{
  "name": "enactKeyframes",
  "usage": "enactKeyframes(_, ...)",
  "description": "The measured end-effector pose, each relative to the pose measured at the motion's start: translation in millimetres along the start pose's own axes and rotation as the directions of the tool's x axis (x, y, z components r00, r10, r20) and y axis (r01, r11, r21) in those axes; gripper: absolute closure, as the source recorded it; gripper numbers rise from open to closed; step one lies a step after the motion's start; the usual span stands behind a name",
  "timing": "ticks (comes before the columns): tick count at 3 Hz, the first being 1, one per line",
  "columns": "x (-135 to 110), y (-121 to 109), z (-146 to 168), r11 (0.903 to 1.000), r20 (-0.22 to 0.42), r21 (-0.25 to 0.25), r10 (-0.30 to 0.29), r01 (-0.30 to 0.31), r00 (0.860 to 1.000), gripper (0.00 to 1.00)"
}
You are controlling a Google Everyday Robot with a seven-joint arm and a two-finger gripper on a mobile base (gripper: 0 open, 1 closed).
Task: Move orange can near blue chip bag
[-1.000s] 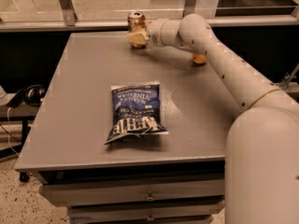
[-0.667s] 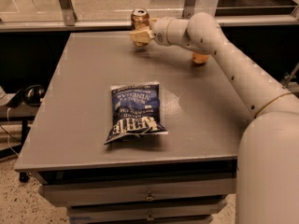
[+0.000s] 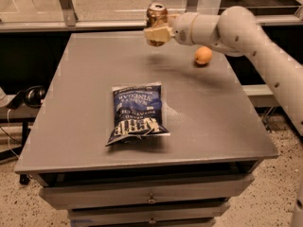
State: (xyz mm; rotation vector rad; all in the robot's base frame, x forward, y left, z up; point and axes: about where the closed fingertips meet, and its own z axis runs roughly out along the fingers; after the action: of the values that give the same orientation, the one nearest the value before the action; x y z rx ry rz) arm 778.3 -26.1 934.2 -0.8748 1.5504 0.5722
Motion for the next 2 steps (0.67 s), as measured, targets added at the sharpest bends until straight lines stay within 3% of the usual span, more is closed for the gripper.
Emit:
enactKeyframes(1, 7.3, 8.6, -59.0, 0.9995, -0.07, 0.031, 0.009, -0.006, 0.998, 1.0)
enactKeyframes(2, 30.1, 31.5, -112.8, 0.999, -0.111, 0.015, 0.043, -0.042, 0.993, 1.0)
